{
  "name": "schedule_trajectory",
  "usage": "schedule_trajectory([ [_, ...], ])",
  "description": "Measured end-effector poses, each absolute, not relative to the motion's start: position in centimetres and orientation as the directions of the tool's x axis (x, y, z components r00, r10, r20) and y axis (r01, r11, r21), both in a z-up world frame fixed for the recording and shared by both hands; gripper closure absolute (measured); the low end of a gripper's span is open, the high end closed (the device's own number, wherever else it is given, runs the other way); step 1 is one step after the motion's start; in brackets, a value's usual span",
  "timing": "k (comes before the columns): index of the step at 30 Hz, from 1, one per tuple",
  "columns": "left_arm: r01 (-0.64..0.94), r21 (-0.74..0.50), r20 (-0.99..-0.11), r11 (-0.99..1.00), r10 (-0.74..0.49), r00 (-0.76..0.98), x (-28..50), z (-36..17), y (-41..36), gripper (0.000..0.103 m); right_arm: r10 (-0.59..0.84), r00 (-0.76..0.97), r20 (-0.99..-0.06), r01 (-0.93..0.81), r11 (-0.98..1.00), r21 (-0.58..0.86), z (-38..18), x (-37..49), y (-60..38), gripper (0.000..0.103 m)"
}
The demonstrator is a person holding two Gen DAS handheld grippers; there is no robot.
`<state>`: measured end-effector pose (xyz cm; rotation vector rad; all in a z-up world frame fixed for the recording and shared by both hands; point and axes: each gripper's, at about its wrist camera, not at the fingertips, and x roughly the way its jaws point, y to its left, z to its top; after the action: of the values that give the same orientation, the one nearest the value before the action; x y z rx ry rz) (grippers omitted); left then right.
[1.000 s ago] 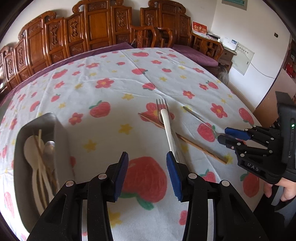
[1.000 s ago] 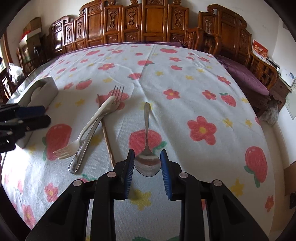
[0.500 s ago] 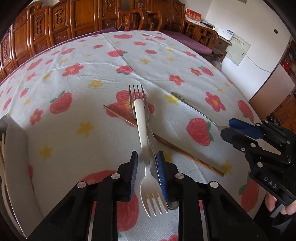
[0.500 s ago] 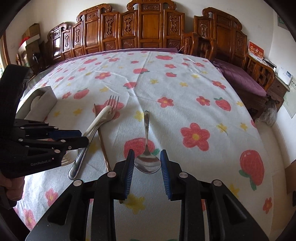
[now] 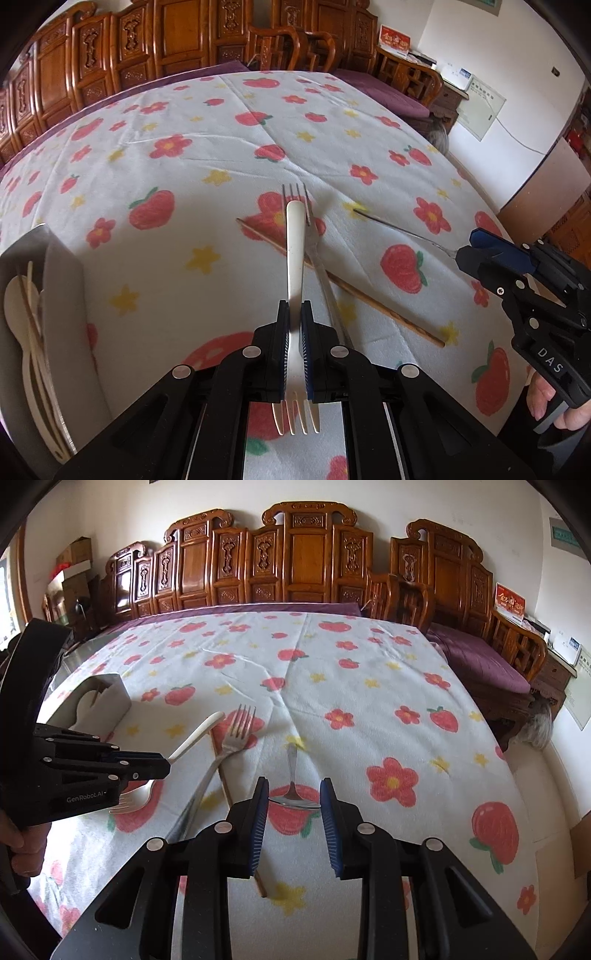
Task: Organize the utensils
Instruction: 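Carry the white fork into the metal tray and open the left gripper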
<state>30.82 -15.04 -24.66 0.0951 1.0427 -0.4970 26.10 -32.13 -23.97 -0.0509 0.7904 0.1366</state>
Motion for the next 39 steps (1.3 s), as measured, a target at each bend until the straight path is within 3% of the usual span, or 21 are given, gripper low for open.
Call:
schedule_trajectory([
  [25, 0.315, -0.096, -0.801, 0.944, -0.261, 0.539, 28.8, -15.9, -4.9, 0.097, 0.143, 0.757, -0.637, -0.242, 0.968, -0.071, -14.9, 26.4, -26.7, 0.073],
  [32, 0.270, -0.082, -0.800, 0.959, -0.224, 0.556, 28.8, -15.6, -1.6, 0.097, 0.193, 0.765, -0.614, -0.303, 0.950, -0.079, -12.8, 26.0, -23.6, 0.073],
  [39, 0.202, -0.074, -0.835, 0.977, -0.172, 0.523, 30.1, -18.7, 1.7, 0.097, 0.249, 0.755, -0.607, -0.372, 0.924, -0.085, -11.5, 25.8, -19.9, 0.073],
])
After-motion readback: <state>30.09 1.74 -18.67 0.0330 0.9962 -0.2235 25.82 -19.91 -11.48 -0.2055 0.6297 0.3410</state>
